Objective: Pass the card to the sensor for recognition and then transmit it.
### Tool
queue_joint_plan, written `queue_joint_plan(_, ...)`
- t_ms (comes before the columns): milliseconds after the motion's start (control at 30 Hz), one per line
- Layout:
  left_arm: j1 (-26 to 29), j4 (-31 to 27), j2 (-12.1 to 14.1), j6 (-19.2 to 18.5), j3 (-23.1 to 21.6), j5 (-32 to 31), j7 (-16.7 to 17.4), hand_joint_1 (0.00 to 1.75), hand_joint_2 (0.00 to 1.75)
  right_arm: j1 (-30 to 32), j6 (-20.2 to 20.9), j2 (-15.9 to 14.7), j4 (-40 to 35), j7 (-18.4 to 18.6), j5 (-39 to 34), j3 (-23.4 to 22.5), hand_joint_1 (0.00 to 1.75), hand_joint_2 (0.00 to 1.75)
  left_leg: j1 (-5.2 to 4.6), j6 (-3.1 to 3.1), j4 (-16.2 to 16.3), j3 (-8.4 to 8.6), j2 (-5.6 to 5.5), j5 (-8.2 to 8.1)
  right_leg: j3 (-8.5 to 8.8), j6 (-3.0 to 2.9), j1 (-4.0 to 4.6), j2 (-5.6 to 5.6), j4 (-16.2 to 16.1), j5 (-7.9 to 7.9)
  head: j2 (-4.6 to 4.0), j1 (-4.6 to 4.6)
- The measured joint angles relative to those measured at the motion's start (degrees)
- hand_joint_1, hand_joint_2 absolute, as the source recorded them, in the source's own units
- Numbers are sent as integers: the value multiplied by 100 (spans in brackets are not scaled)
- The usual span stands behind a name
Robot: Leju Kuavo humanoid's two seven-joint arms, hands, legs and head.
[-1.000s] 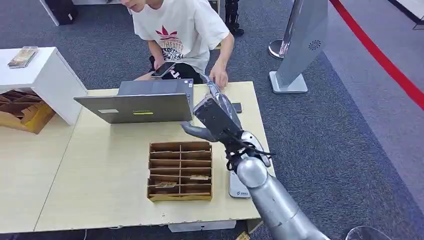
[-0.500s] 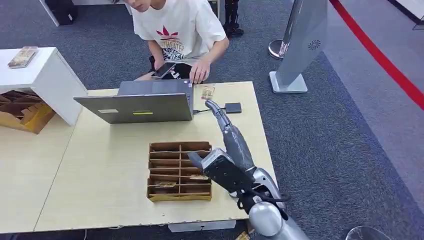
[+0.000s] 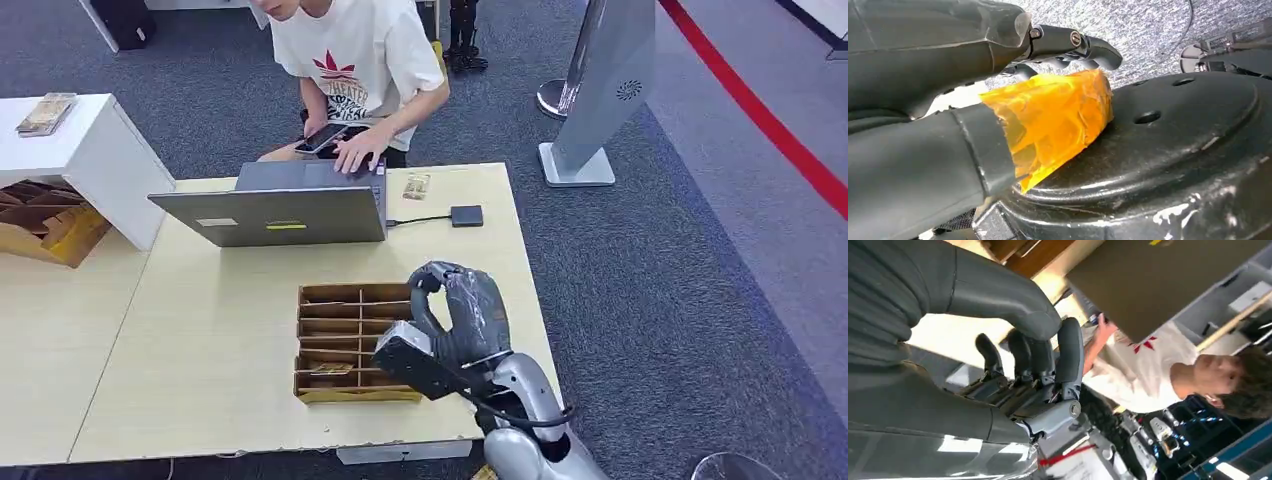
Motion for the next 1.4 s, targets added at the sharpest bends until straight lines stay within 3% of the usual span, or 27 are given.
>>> queue_joint_plan(267,-7,0,0,0,0,-50,48,0,0,-86,-94,0,446,265,760,55,86,175,0,0,0,0,-1,0,0,0,0,-1,0,0,0,0)
queue_joint_plan(367,-10,0,0,0,0,-52,57,0,0,-116,-96,0,564,287,852,68,87,175,0,0,0,0,0,0,0,0,0,0,0,0,0,0)
queue_joint_plan(500,-13,0,2,0,-2,-61,63,0,0,-170,-85,2,713,337,965,105,70,175,0,0,0,-1,0,0,0,0,0,0,0,0,0,0)
queue_joint_plan(667,-16,0,2,-2,-2,-79,68,0,0,-204,-48,7,866,361,1022,125,73,175,0,0,0,-1,0,0,0,0,0,0,0,0,0,0)
queue_joint_plan(767,-17,0,2,-2,-2,-81,70,0,0,-225,-40,7,943,387,1035,136,91,175,0,0,0,-1,-1,0,0,0,0,0,0,0,0,0)
queue_joint_plan(800,-18,0,2,-2,-2,-85,72,0,0,-234,-35,7,964,392,1042,138,106,175,0,0,0,-1,-1,0,0,0,0,0,0,0,0,0)
queue_joint_plan(967,-22,0,2,-7,-2,-96,81,0,0,-295,-13,22,1122,403,1057,149,108,175,0,0,0,-1,-1,0,0,0,0,0,0,0,0,0)
queue_joint_plan(1000,-23,0,4,-9,-2,-98,90,0,0,-299,-13,24,1143,405,1063,151,119,175,0,0,0,-1,-1,0,0,0,0,-1,0,0,0,0)
queue_joint_plan(1167,-26,0,4,-17,-2,-105,92,0,0,-342,52,55,1270,446,1096,155,120,175,0,0,0,-1,-1,0,0,0,0,-1,0,0,0,0)
queue_joint_plan(1400,-30,0,7,-17,-2,-138,92,0,0,-428,89,79,1434,453,1105,157,94,175,0,0,0,-1,-1,0,0,0,0,-1,0,0,0,0)
